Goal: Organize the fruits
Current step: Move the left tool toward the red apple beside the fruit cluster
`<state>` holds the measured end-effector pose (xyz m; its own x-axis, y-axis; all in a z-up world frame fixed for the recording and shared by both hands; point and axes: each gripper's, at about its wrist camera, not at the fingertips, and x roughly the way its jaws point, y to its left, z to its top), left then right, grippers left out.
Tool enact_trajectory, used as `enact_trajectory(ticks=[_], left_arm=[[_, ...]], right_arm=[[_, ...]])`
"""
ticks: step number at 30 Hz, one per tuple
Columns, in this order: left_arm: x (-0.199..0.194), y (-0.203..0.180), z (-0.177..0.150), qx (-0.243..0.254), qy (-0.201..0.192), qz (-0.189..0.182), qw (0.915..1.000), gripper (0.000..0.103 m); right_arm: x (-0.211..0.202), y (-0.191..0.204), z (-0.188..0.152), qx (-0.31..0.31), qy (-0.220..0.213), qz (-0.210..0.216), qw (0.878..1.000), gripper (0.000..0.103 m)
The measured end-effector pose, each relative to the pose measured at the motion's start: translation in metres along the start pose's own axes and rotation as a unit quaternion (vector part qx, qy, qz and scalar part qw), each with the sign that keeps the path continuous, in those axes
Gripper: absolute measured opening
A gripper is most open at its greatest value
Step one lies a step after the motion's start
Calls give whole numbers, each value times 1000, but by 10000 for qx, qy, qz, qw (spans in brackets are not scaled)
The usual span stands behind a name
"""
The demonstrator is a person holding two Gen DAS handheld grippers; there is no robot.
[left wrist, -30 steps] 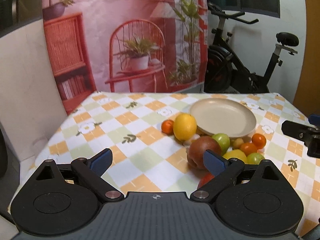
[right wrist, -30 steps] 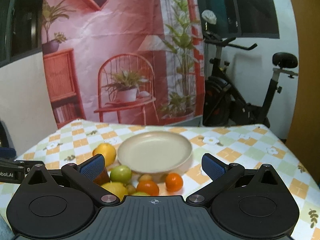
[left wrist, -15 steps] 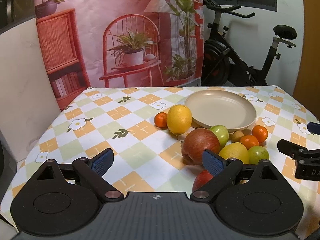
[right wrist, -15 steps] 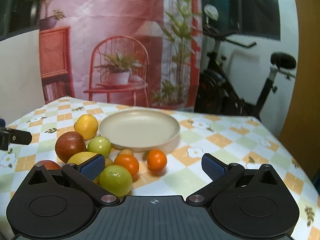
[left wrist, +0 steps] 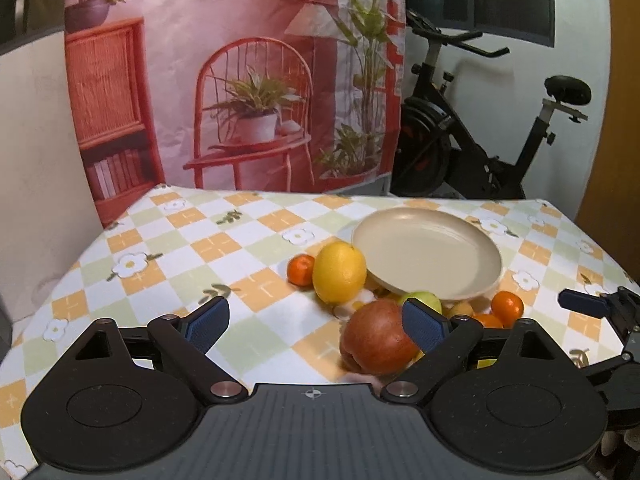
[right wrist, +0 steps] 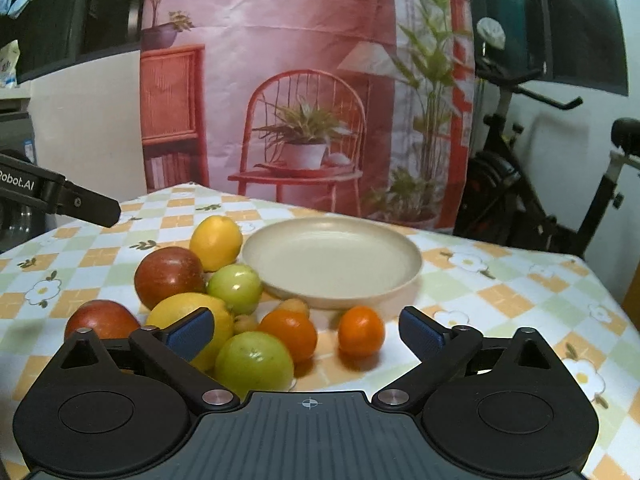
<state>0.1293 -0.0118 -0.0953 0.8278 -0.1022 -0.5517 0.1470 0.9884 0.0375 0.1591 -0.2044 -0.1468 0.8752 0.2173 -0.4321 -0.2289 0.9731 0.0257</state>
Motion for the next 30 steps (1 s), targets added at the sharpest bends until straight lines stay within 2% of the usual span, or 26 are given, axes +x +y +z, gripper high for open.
enact_trajectory(ticks=[2, 7, 11, 17, 26, 30], left_arm=[[2, -1, -3, 24, 102, -22, 9999, 93], [2, 4, -4, 177, 168, -154, 9996, 90], [-2, 17, -4, 351, 155, -200, 9991, 88], [-2, 37, -12, 233, 361, -439, 9981, 83], [-1, 37, -28, 721, 587, -1389, 9859, 77], [0, 36, -34, 831, 537, -1665, 9811, 76]], right_arm=[[-2, 0, -1, 65, -14, 11, 10000, 97], [-8, 1, 0, 507, 296, 153, 9982, 97], [-13, 15, -1, 466, 462, 335, 9973, 97], [-16, 30, 3, 442, 622, 519, 9957, 97], [-13, 52, 4, 179, 983, 688, 9926, 96], [-11, 62, 5, 32, 1118, 694, 9913, 95]])
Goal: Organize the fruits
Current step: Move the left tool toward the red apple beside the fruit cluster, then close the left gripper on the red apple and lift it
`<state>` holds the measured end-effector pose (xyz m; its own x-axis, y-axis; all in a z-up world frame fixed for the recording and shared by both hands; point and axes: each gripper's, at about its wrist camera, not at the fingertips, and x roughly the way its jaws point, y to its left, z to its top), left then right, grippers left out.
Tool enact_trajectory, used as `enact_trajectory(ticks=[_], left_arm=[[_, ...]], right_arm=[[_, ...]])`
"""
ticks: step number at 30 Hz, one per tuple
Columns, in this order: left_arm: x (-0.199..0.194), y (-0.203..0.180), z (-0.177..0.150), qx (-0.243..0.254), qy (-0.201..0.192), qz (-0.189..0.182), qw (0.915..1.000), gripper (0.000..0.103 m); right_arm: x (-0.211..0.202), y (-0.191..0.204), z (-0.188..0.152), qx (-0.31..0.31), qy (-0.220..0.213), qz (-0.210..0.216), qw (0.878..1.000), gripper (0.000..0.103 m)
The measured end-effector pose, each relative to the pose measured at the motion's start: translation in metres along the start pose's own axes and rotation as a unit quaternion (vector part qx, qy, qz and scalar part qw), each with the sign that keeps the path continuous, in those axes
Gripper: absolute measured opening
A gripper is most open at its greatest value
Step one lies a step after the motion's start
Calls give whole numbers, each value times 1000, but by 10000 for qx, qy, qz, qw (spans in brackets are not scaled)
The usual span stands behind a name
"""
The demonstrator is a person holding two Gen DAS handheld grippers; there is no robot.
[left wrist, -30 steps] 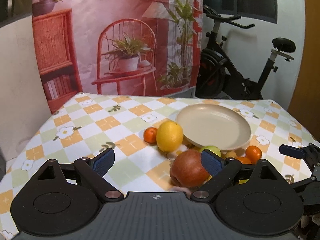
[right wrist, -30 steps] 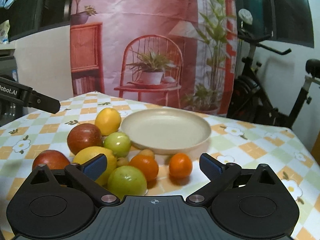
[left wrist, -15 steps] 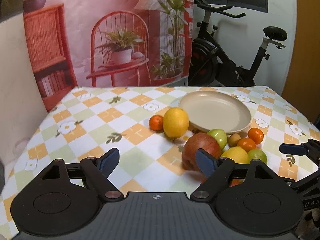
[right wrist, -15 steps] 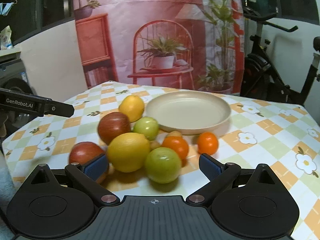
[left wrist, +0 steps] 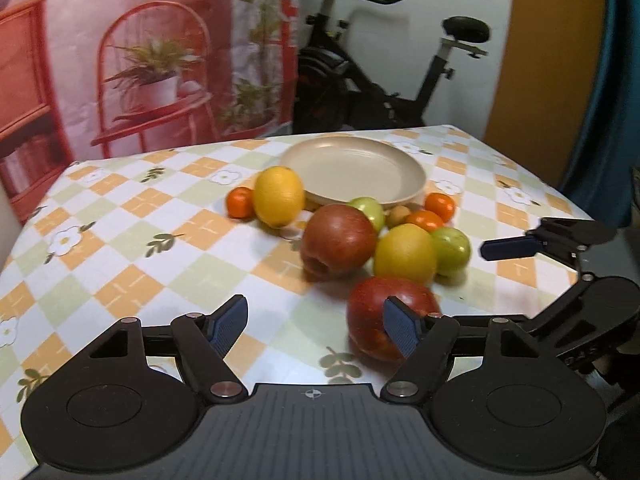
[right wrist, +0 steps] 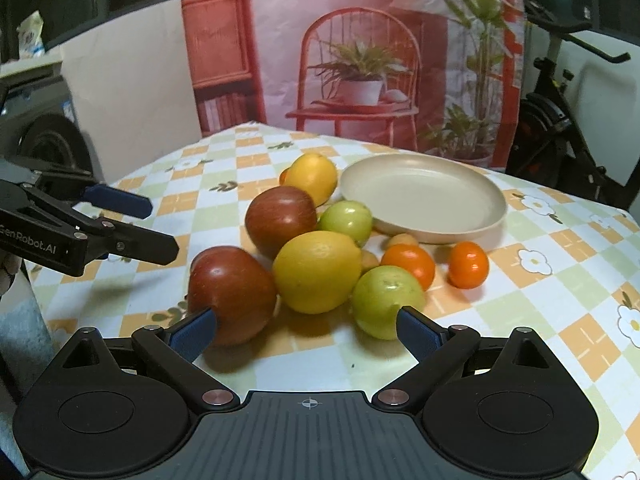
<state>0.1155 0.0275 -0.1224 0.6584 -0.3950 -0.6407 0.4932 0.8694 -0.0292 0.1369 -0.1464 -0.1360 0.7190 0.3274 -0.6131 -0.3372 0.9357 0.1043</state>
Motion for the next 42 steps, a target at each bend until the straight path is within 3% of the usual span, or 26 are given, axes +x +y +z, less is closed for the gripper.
enact_trajectory(ticks=[5, 21, 25, 33, 42], left_arm=[[9, 1, -3, -2, -1, -241, 9997, 70], [23, 5, 2, -364, -36, -909, 9952, 69], [25, 0, 3, -326, -16, -1030, 9942, 67], [18, 1, 1, -367, 109, -1251, 9914, 56], [18, -1, 1, -546, 347, -1375, 9884, 55]], right_arm=[[7, 11, 0, -168, 225, 34, 9996, 91], [25, 30, 2, -559, 514, 356, 9965, 69], [30, 29, 4, -465, 535, 419, 9966, 57], [26, 18, 2, 63, 673, 911, 9936, 56], [23, 13, 0, 451, 769, 1200, 9888, 56]])
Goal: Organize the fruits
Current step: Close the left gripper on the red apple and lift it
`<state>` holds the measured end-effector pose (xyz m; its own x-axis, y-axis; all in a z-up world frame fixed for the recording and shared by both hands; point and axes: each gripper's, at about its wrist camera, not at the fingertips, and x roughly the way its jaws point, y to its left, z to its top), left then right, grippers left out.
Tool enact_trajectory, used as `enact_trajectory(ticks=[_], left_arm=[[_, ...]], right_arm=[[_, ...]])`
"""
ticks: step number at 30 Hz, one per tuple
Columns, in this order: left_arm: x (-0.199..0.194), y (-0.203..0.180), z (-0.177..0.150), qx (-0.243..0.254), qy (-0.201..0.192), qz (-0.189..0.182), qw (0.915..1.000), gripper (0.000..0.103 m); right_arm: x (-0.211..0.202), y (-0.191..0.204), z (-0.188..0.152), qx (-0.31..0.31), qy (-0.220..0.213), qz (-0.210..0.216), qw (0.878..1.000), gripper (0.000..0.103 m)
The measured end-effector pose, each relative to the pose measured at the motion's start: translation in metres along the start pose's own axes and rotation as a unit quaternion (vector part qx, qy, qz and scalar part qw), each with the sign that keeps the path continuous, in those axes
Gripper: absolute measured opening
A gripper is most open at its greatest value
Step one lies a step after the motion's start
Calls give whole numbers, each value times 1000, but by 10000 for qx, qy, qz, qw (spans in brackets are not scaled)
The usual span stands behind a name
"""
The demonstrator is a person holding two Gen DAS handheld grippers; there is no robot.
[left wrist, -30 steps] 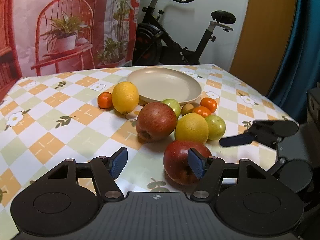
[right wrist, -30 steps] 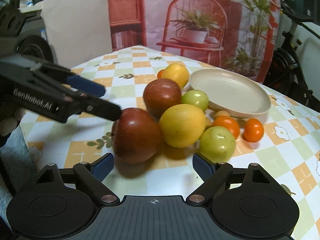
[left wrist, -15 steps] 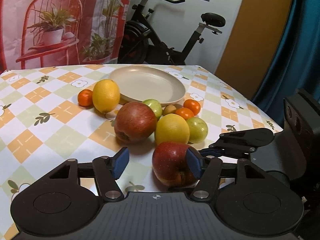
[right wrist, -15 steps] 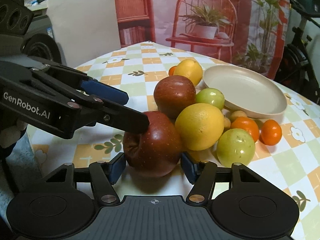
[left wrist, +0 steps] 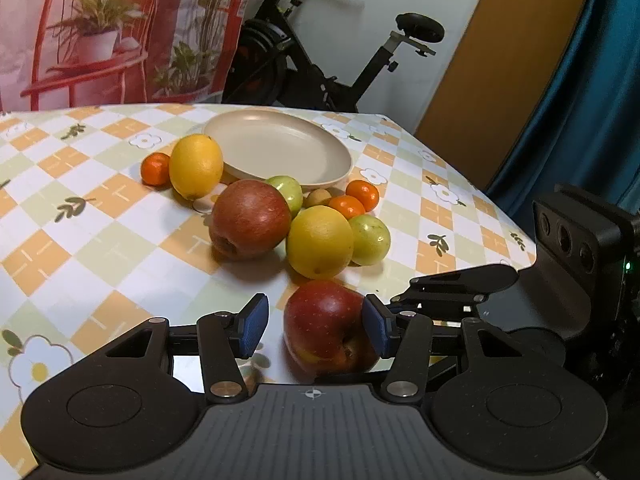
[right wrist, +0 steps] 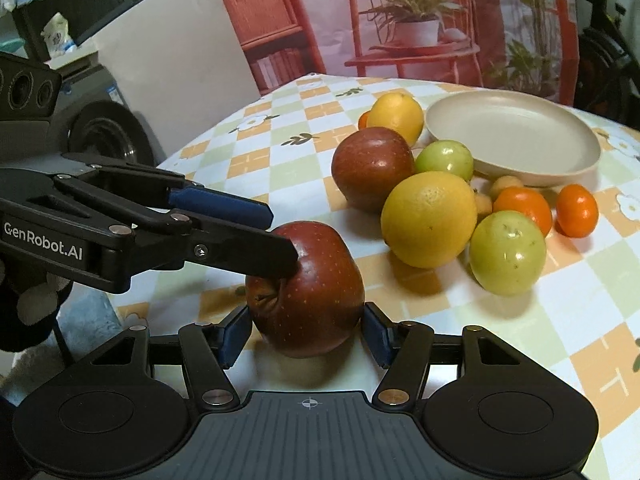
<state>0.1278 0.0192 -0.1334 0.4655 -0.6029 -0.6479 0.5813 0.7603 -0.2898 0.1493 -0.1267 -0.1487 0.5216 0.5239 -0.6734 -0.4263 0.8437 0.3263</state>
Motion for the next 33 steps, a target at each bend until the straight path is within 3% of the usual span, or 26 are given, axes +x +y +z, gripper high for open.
enact_trajectory(ticks=[15, 33], left_arm=[[32, -14, 17, -342, 214, -132, 9991, 55], [33, 0, 19, -827, 193, -119, 9963, 54]], right_arm=[[-24, -6, -7, -213, -455, -578, 9971, 58], [-21, -7, -11, -282, -503, -605, 9965, 54]])
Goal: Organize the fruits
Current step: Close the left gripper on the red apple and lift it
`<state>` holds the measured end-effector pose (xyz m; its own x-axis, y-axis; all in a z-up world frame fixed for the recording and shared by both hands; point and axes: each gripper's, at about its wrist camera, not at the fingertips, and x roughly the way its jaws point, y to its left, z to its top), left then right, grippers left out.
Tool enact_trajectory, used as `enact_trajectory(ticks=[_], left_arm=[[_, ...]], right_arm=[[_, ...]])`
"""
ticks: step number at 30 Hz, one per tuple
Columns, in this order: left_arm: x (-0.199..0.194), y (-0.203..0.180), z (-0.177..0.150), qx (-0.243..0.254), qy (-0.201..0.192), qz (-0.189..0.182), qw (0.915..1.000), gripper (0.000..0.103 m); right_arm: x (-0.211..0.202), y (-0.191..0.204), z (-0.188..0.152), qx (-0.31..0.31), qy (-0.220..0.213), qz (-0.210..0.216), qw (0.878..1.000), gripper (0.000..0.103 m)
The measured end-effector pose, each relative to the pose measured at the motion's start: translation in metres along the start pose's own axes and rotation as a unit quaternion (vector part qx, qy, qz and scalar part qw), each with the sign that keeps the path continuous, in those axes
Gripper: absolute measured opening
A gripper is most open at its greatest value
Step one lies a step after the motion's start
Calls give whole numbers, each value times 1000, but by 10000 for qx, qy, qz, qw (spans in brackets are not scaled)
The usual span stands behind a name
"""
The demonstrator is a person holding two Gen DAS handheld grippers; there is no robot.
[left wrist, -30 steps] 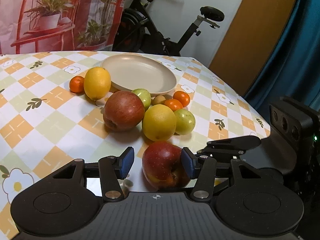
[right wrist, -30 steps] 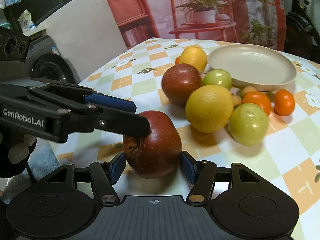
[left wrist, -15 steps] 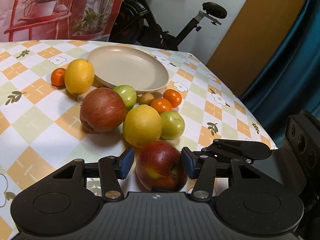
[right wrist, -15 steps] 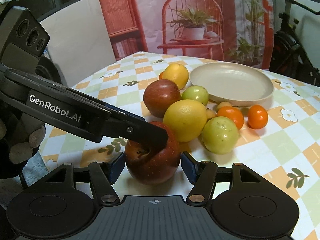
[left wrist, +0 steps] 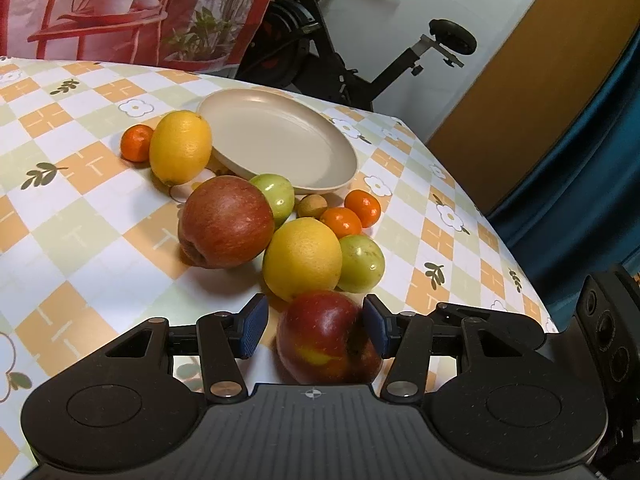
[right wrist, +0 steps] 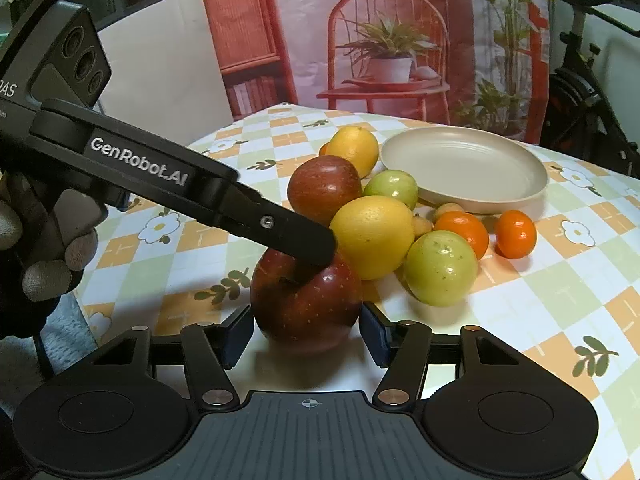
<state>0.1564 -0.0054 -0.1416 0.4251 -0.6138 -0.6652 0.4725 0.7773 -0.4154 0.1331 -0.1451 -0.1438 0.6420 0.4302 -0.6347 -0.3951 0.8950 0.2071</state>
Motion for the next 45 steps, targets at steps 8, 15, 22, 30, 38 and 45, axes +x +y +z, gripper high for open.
enact_trajectory(ticks=[8, 15, 22, 30, 38, 45], left_arm=[[-10, 9, -6, -88, 18, -54, 9999, 53], [-1, 7, -8, -129, 129, -144, 9997, 50], [3, 7, -8, -176, 129, -229, 9995, 43], [2, 6, -9, -149, 98, -218, 9996, 43], [-9, -4, 1, -78, -22, -213, 9997, 43], [-26, -22, 21, 92, -251, -227, 9994, 43]], right_arm=[[-3, -9, 1, 352, 50, 233, 9991, 54], [-5, -3, 1, 114, 42, 101, 9999, 55], [-9, -1, -1, 19, -18, -62, 10000, 57], [-6, 1, -3, -47, -60, -78, 9999, 54], [-20, -1, 3, -23, -248, -19, 9997, 54], [-39, -2, 25, -106, -491, -68, 9987, 54]])
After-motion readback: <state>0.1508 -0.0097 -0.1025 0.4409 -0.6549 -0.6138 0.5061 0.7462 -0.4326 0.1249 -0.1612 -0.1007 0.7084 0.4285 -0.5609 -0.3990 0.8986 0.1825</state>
